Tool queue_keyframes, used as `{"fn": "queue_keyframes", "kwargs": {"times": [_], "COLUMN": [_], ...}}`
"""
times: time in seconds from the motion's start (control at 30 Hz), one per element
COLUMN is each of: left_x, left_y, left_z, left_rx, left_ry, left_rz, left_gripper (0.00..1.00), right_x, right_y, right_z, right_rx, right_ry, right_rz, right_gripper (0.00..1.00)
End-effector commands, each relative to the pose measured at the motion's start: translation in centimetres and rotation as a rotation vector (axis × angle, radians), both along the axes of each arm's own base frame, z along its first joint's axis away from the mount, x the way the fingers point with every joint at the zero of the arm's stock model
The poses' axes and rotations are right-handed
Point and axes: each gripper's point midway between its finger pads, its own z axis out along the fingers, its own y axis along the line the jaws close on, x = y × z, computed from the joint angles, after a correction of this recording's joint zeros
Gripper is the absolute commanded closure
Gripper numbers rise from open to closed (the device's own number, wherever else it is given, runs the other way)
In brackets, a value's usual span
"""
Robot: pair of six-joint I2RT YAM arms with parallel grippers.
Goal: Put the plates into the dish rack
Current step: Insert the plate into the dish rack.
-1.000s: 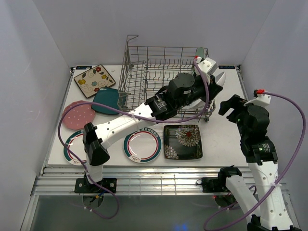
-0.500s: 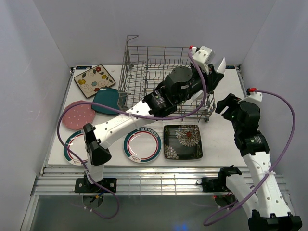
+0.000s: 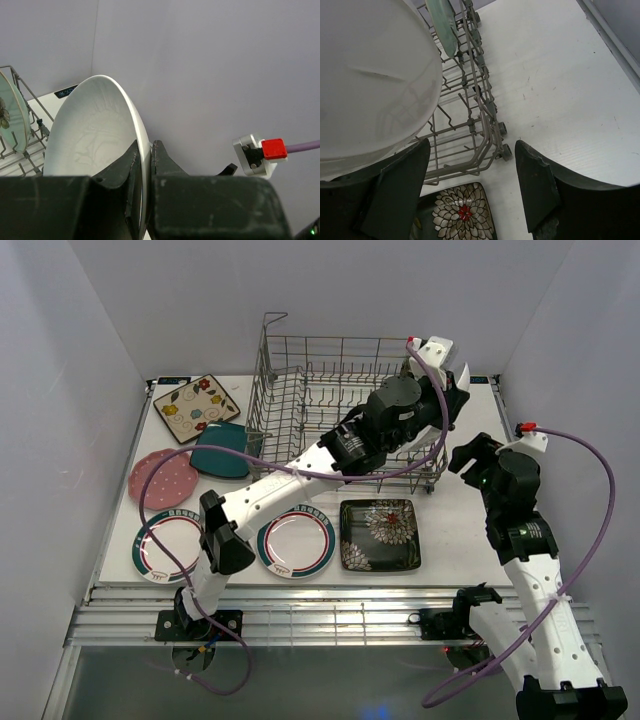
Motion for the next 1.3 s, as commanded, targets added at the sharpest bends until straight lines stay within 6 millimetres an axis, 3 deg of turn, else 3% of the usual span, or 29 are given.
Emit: {"fn": "queue_keyframes", "kwargs": {"times": [0.0,0.57,1.27], "left_x": [-1.5,3.1,3.6], "left_y": [4.1,5.0,3.8], "left_z": [13.8,12.7,12.0], "left_rx": [-0.333,-0.413,-0.510], "left_ry": [-0.161,-0.111,-0.039], "left_rz": [0.025,0.285,0.285], "left_gripper": [1.00,1.00,1.00], "right_x": [-0.2,-1.0,-1.2], "right_y": [-0.6,-1.2,-1.3], "right_z": [1.7,0.5,0.0], "right_rx": [0.011,-0.005,-0.010], "right_ry": [-0.064,-0.052,-0.038], "right_rz": [-0.037,-0.058,-0.067], "right_gripper": [0.26,0.26,0.27]}}
